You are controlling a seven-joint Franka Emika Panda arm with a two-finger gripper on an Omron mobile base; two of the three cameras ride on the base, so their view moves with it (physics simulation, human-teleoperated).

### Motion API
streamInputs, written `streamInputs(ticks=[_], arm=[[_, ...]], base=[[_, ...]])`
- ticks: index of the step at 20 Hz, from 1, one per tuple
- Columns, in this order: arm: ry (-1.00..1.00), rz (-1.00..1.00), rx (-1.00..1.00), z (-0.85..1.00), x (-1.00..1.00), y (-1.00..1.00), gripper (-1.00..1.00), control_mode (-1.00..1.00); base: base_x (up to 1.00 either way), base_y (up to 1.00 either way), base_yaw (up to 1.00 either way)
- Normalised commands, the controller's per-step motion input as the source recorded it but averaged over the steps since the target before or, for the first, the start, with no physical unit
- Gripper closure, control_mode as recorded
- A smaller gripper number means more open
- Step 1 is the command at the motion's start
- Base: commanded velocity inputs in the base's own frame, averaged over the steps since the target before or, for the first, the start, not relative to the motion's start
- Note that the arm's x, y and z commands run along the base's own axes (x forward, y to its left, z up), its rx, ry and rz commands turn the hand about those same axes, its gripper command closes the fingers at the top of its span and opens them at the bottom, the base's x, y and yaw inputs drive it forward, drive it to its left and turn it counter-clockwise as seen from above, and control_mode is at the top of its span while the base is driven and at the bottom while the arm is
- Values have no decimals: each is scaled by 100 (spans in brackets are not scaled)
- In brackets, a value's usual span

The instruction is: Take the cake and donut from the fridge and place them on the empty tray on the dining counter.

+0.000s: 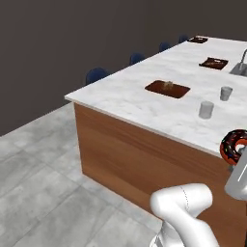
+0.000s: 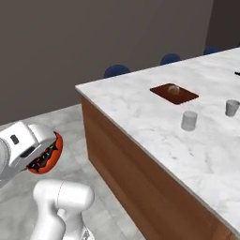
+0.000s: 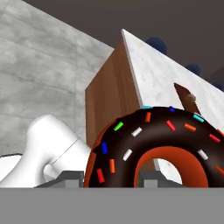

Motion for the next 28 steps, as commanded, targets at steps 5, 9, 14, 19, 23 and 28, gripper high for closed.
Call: streamInputs(ticks=[5,9,14,19,23,28], arm=[[0,0,0,0,0,0,100,100],[0,0,0,0,0,0,100,100],[0,0,0,0,0,0,100,100],[0,0,0,0,0,0,100,100],[0,0,0,0,0,0,100,100],[0,0,0,0,0,0,100,100]], base=[[100,75,12],[100,83,4],[100,96,0],[100,97,0],[100,93,0],[100,80,-7]])
